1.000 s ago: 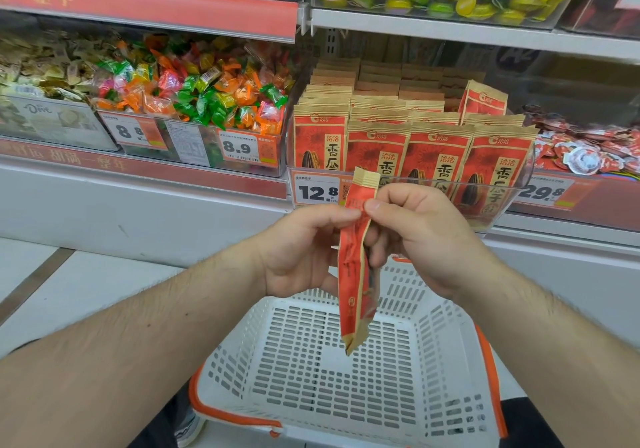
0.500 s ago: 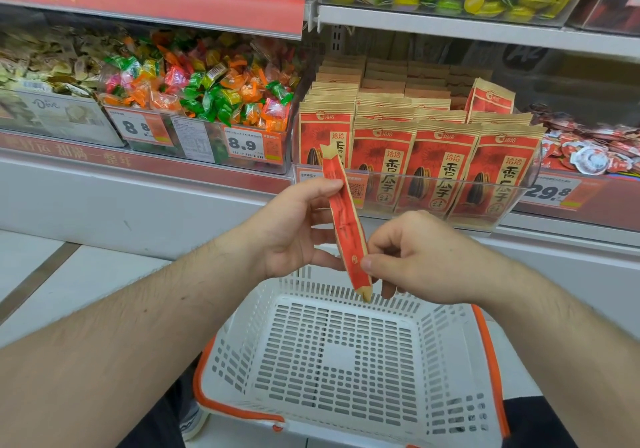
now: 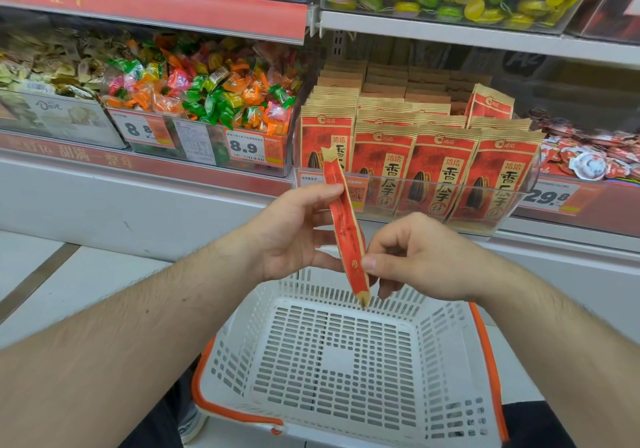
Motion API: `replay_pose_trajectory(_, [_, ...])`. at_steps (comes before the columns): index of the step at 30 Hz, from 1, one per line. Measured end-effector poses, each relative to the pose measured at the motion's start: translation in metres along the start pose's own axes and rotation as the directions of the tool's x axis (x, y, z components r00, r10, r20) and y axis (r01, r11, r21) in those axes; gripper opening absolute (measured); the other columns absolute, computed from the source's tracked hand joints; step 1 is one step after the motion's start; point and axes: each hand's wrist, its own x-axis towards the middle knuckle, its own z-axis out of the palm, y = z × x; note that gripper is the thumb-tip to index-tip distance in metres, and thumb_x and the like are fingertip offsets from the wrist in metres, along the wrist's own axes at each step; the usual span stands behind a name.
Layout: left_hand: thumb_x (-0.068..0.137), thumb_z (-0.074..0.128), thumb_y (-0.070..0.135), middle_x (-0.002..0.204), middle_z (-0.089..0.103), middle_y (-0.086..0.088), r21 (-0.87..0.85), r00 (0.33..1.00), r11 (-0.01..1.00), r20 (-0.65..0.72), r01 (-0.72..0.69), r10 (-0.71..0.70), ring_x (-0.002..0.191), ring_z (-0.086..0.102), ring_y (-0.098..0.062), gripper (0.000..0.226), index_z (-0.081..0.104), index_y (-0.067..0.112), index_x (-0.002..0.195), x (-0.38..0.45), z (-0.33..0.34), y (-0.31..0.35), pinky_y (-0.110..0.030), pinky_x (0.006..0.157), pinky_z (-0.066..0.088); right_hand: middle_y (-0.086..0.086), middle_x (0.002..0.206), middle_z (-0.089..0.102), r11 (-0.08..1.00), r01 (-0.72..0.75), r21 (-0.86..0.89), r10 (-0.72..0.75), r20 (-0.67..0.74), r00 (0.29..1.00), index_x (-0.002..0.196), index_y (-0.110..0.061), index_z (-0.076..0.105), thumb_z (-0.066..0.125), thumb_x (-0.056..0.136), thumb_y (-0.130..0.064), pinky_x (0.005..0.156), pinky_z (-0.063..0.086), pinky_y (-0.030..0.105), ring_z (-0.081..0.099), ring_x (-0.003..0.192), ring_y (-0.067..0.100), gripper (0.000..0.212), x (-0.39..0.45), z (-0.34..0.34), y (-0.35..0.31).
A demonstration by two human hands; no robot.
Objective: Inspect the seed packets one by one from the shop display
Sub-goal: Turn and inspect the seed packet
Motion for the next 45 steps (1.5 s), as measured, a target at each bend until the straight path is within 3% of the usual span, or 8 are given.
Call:
replay_pose_trajectory(3, [0.076, 0.063, 0.032, 0.115, 0.059, -0.026, -0.027, 0.997, 0.999, 0.069, -0.025, 0.027, 0.098, 0.061, -0.037, 0.052, 0.061, 0.003, 0.12, -0.003, -0.003, 0.002, -0.054, 0.08, 0.057, 0.003, 0.081, 0.065, 0.984, 0.043, 0.171, -0.009, -0.197, 0.98, 0.087, -0.01, 0.062, 0.078, 0.076, -0.03, 0.058, 0.051, 0.034, 0.059, 0.062, 0.014, 0.028, 0.005, -0.001, 0.008])
replay_pose_trajectory(7, [0.082, 0.061, 0.032, 0.14, 0.051, -0.03, -0.054, 0.99, 0.996, 0.112, -0.075, 0.081, 0.12, 0.054, -0.043, 0.062, 0.055, 0.0, 0.134, -0.003, -0.005, 0.002, -0.064, 0.103, 0.043, -0.001, 0.112, 0.066, 0.924, -0.04, 0.379, 0.112, -0.169, 0.979, 0.116, -0.021, 0.057, 0.078, 0.055, -0.049, 0.056, 0.04, 0.032, 0.057, 0.065, 0.01, 0.069, 0.013, 0.002, 0.014])
replay_pose_trajectory(12, [0.09, 0.061, 0.033, 0.122, 0.067, -0.024, -0.029, 0.986, 0.989, 0.075, -0.146, 0.148, 0.108, 0.066, -0.036, 0.048, 0.062, 0.002, 0.126, -0.001, -0.002, -0.001, -0.051, 0.092, 0.056, 0.008, 0.088, 0.07, 0.915, -0.058, 0.398, 0.16, -0.228, 0.96, 0.106, -0.015, 0.061, 0.076, 0.084, -0.019, 0.05, 0.042, 0.032, 0.053, 0.052, 0.014, 0.027, 0.018, 0.005, 0.013])
replay_pose_trajectory(16, [0.094, 0.051, 0.035, 0.115, 0.071, -0.019, 0.063, 0.983, 0.984, -0.069, -0.167, 0.171, 0.105, 0.069, -0.035, 0.041, 0.066, 0.006, 0.119, 0.002, 0.001, -0.002, -0.05, 0.091, 0.056, 0.016, 0.087, 0.07, 0.922, -0.055, 0.384, 0.175, -0.285, 0.942, 0.107, -0.01, 0.061, 0.074, 0.086, -0.018, 0.05, 0.048, 0.032, 0.058, 0.053, 0.015, 0.027, 0.018, 0.005, 0.015])
replay_pose_trajectory(25, [0.095, 0.05, 0.037, 0.099, 0.076, -0.01, 0.156, 0.988, 0.978, -0.048, -0.139, 0.148, 0.083, 0.073, -0.023, 0.034, 0.071, 0.012, 0.104, -0.003, 0.003, 0.006, -0.04, 0.078, 0.059, 0.024, 0.085, 0.07, 0.825, -0.018, 0.564, 0.18, -0.233, 0.956, 0.105, 0.0, 0.063, 0.064, 0.092, -0.008, 0.053, 0.05, 0.03, 0.06, 0.064, 0.026, 0.015, 0.019, 0.006, 0.019])
replay_pose_trajectory(31, [0.105, 0.045, 0.028, 0.094, 0.073, 0.001, 0.242, 0.815, 0.909, -0.406, -0.34, 0.413, 0.079, 0.067, -0.015, 0.026, 0.068, 0.017, 0.101, 0.01, -0.018, 0.044, -0.031, 0.066, 0.055, 0.014, 0.082, 0.072, 0.7, 0.116, 0.704, 0.21, -0.359, 0.91, 0.096, -0.008, 0.062, 0.06, 0.095, -0.006, 0.059, 0.057, 0.032, 0.065, 0.063, 0.023, 0.004, 0.022, 0.002, 0.002])
replay_pose_trajectory(38, [0.1, 0.053, 0.022, 0.099, 0.072, -0.004, 0.176, 0.673, 0.906, -0.618, -0.385, 0.406, 0.074, 0.06, -0.015, 0.016, 0.068, 0.019, 0.096, 0.035, -0.038, 0.05, -0.028, 0.059, 0.047, -0.003, 0.096, 0.074, 0.933, 0.28, 0.226, -0.062, -0.666, 0.743, 0.089, -0.028, 0.065, 0.07, 0.088, -0.012, 0.085, 0.058, 0.046, 0.071, 0.092, 0.018, 0.017, 0.049, -0.047, -0.042])
replay_pose_trajectory(45, [0.096, 0.056, 0.009, 0.09, 0.067, -0.004, 0.243, 0.667, 0.918, -0.632, -0.312, 0.394, 0.076, 0.058, -0.017, 0.014, 0.065, 0.019, 0.097, 0.044, -0.042, 0.041, -0.03, 0.062, 0.044, -0.012, 0.099, 0.073, 0.978, 0.177, -0.112, -0.21, -0.564, 0.798, 0.1, -0.029, 0.072, 0.073, 0.084, -0.027, 0.093, 0.053, 0.045, 0.067, 0.097, 0.013, 0.016, 0.096, -0.077, -0.069])
